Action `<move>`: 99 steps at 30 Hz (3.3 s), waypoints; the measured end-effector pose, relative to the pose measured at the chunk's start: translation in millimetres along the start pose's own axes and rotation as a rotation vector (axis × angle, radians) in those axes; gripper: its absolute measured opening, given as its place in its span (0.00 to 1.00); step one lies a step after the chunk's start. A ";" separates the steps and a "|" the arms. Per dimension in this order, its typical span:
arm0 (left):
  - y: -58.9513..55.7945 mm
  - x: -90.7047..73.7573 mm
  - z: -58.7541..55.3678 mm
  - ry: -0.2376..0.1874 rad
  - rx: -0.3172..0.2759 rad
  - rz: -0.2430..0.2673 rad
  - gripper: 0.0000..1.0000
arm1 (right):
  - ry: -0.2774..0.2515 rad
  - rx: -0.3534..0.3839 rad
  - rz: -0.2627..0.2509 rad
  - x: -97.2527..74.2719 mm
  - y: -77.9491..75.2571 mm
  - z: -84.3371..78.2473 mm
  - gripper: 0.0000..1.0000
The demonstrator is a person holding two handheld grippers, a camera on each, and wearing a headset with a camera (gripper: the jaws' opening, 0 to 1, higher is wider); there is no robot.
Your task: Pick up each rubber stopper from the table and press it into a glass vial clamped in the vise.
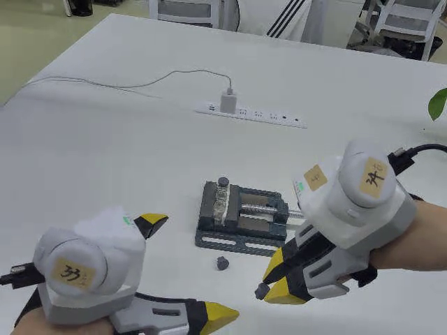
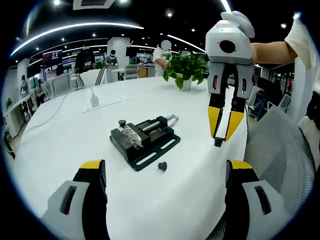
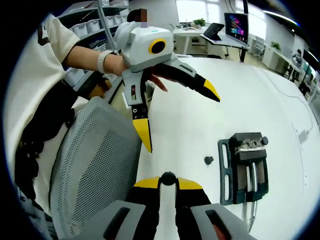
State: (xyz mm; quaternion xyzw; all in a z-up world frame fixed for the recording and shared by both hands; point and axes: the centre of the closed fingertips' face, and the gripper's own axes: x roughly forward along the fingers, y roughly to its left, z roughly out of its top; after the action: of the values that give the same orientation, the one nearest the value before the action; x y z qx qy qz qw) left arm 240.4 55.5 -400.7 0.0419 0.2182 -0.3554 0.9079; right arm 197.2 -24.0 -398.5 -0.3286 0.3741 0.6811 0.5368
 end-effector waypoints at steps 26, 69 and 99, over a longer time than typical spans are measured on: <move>21.7 -16.9 0.5 -0.031 -0.039 0.060 0.99 | 0.133 -0.207 -0.058 -12.8 -76.5 28.2 0.05; 43.0 -14.7 -1.3 -0.033 -0.054 0.053 0.97 | 0.354 -0.461 -0.084 19.5 -172.9 41.3 0.05; 38.5 -10.4 -10.5 -0.027 -0.079 0.042 0.95 | 0.374 -0.398 -0.083 28.8 -177.1 36.8 0.05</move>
State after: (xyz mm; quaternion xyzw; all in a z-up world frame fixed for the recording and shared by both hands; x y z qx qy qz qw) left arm 255.3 93.1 -408.8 0.0058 0.2189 -0.3280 0.9189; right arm 362.6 47.1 -432.2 -0.5627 0.3119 0.6460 0.4107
